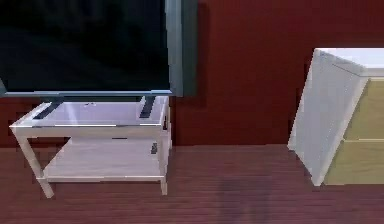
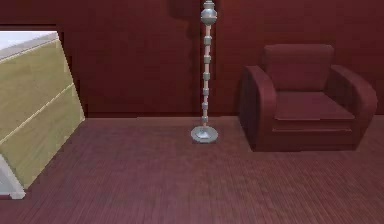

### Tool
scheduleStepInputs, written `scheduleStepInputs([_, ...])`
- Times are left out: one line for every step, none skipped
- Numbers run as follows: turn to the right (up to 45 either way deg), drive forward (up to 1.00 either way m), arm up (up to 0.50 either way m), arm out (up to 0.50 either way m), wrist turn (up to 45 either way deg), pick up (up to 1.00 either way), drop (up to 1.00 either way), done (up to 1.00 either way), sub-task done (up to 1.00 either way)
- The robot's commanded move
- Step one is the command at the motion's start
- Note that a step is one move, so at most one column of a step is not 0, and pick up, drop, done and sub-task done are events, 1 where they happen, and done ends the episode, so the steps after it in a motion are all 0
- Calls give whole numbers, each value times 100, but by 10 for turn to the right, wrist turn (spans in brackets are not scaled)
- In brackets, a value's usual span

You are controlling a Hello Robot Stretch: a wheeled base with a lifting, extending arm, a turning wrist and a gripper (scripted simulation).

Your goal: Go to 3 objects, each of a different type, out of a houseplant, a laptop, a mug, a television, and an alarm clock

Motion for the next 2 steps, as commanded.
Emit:
scheduleStepInputs([0,50,0,0,0,0,0,0,0])
scheduleStepInputs([-360,0,0,0,0,0,0,0,0])
